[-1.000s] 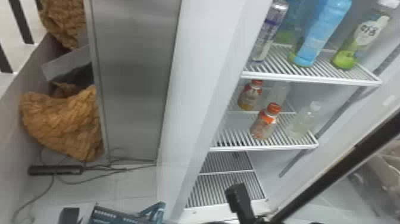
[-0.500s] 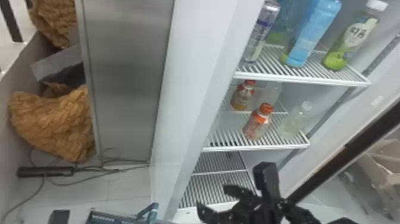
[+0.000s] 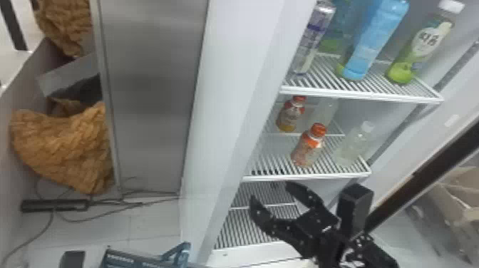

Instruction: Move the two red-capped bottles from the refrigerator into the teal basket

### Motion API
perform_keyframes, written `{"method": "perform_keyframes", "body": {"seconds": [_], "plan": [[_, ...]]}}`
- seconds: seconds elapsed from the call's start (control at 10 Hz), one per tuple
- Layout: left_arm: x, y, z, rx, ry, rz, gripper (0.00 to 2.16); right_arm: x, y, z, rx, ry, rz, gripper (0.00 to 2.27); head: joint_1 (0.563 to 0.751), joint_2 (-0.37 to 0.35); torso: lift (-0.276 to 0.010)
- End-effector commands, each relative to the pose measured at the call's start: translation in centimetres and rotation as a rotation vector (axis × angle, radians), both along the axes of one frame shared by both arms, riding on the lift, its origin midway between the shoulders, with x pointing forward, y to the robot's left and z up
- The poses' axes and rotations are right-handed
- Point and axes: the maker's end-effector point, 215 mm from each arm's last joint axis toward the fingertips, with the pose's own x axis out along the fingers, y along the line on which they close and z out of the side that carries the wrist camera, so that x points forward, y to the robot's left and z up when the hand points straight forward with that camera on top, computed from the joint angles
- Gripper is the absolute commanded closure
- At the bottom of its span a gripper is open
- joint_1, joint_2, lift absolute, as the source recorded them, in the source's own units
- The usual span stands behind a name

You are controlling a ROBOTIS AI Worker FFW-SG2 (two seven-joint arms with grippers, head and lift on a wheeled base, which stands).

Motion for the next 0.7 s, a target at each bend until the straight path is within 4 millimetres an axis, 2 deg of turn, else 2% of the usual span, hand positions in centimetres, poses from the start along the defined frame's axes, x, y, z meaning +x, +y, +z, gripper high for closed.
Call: {"method": "perform_keyframes", "body": {"seconds": [0.0,0.1,0.2,0.3,0.4,0.6], "plan": [[-0.1,-0.1,-0.1,0.001,-0.001,-0.001,1.17,0.4,-0.7,2.1,0.013,-0.102,-0.039,0.11,0.695,-0.350,-0.224],[0.1,-0.2,0.0,0.000,-0.006,-0.001,1.17,0.0,-2.9,2.6,0.008,-0.135,-0.107,0.11,0.695,-0.350,-0.224],[0.0,-0.2,-0.1,0.004,-0.004,-0.001,1.17,0.0,-5.3,2.0,0.006,-0.164,-0.157,0.11,0.695,-0.350,-0.224],[0.1,0.1,-0.6,0.024,-0.012,0.002,1.17,0.2,-6.2,0.5,0.009,-0.185,-0.172,0.11,0.695,-0.350,-0.224],[0.2,0.0,-0.7,0.031,-0.017,-0.002,1.17,0.6,-6.2,-0.3,0.018,-0.194,-0.172,0.11,0.695,-0.350,-0.224],[0.0,-0.1,-0.8,0.033,-0.016,-0.006,1.17,1.1,-4.3,-0.5,0.036,-0.198,-0.135,0.11,0.695,-0.350,-0.224]]}}
